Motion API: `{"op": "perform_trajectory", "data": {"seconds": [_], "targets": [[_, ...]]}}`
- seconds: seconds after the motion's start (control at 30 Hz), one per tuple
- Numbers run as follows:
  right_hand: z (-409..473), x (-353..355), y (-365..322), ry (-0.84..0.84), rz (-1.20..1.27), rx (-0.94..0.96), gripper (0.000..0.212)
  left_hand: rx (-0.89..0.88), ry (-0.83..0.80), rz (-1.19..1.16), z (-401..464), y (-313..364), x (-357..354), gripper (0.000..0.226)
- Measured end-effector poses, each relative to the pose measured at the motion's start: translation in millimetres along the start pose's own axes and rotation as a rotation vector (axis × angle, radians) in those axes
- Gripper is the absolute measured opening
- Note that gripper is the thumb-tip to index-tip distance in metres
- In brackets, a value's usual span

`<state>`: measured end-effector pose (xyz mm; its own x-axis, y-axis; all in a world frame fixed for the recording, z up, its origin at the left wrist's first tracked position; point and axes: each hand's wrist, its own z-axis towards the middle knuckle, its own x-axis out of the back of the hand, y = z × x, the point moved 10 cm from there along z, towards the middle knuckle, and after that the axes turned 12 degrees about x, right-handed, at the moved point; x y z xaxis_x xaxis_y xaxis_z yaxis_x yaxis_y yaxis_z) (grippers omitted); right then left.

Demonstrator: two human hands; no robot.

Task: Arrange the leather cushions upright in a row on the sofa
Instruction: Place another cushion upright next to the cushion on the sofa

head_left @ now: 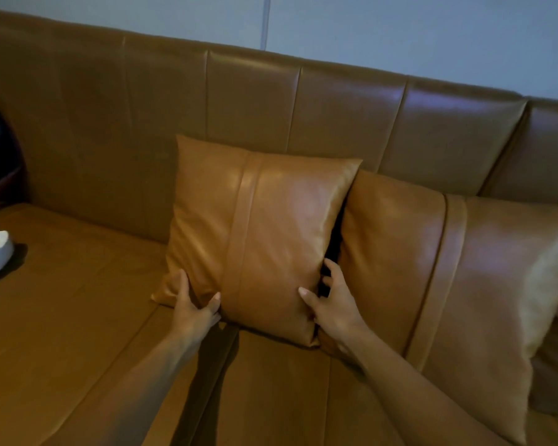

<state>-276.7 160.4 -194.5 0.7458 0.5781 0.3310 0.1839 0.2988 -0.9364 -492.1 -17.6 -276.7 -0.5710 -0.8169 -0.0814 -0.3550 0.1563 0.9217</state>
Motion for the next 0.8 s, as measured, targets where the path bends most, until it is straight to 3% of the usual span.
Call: {"op": "perform_trajectory", "data": {"seconds": [0.1,0.23,0.4,0.6,0.8], "targets": [[-5.5,-5.1,8.4,-0.076,0.018,-0.045,0.088,0.079,-0.012,0.103,7.2,-6.1,-0.5,0.098],[-15.5,-11.3,5.4,-0.125,0.060,-0.060,0.091,0.148,0.099,0.352,7.0,-5.4,10.9,0.098],[-33.4,7.8,-20.4,-0.041,-0.231,0.116,0.076,0.026,0.248,0.744,-30.4,2.0,-10.1,0.088],[-66.0,62.7,-59.0,-0.006,-0.540,0.282,0.079,-0.184,0.211,1.051,-89.6,33.4,-89.4,0.105],[-116.6,175.2,-76.8,0.121,-0.682,0.262,0.083,-0.432,0.097,1.172,-175.2,77.9,-209.6,0.109]]}}
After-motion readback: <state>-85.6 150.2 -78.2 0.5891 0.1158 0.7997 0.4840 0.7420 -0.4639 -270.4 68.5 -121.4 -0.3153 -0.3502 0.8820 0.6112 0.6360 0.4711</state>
